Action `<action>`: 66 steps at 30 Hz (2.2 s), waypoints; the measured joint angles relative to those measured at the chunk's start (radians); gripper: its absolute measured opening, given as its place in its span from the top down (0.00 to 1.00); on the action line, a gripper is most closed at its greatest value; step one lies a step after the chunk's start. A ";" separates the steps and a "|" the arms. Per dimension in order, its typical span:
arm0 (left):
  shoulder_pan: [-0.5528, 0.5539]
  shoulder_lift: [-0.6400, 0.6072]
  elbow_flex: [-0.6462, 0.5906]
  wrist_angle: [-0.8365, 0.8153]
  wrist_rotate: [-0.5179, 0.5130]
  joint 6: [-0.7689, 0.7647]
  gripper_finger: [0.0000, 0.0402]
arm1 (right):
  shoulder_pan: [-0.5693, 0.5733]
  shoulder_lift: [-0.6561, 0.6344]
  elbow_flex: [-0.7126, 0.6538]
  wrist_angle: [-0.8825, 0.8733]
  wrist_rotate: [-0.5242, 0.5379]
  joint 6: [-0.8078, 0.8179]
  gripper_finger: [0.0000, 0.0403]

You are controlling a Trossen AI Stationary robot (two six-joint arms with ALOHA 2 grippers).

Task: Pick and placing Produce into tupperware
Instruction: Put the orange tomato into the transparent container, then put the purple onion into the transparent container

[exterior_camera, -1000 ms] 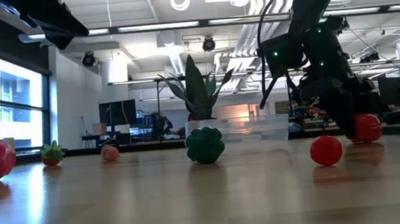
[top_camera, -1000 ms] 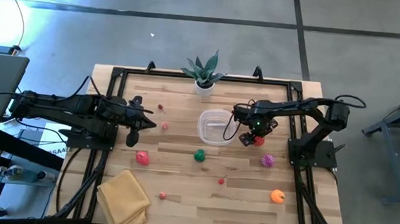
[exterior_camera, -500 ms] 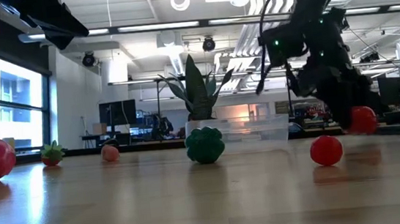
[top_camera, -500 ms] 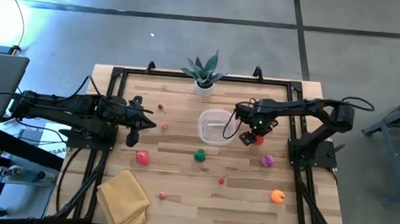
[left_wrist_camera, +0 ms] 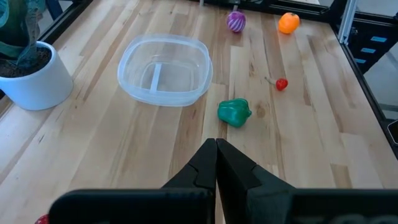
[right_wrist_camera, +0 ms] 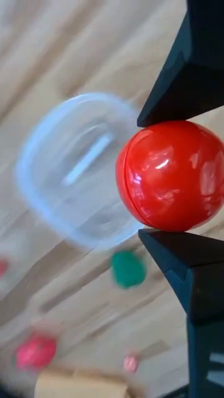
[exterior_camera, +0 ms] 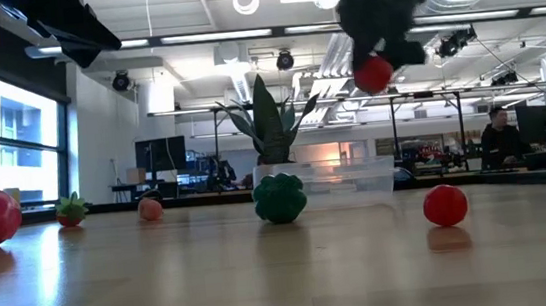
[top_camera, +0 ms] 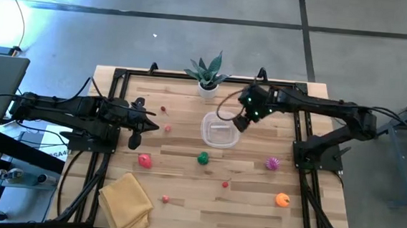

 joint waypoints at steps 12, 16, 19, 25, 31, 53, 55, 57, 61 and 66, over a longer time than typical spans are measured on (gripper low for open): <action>0.000 0.000 0.000 0.000 0.000 0.000 1.00 | 0.001 0.319 0.200 0.031 0.009 -0.236 0.40; 0.000 0.000 0.000 0.000 0.000 0.000 1.00 | 0.001 0.417 0.200 0.030 0.028 -0.300 0.40; 0.000 0.000 0.000 0.000 0.000 0.000 1.00 | 0.001 0.468 0.200 0.086 0.017 -0.317 0.40; 0.000 0.000 0.000 0.000 0.000 0.000 1.00 | 0.001 0.561 0.200 0.107 0.001 -0.353 0.40; 0.000 0.000 0.000 0.000 0.000 0.000 1.00 | 0.005 0.598 0.200 0.154 0.014 -0.382 0.40; 0.000 0.000 0.000 0.000 0.000 0.000 1.00 | 0.012 0.599 0.200 0.148 0.063 -0.400 0.30; 0.000 0.000 0.000 0.000 0.000 0.000 1.00 | 0.012 0.599 0.200 0.147 0.060 -0.400 0.30; 0.000 0.000 0.000 0.000 0.000 0.000 1.00 | 0.012 0.597 0.200 0.142 0.049 -0.400 0.30; 0.000 0.000 0.000 0.000 0.000 0.000 1.00 | 0.012 0.573 0.200 0.120 0.045 -0.400 0.30; 0.000 0.000 0.000 0.000 0.000 0.000 1.00 | 0.012 0.507 0.200 0.061 0.047 -0.389 0.30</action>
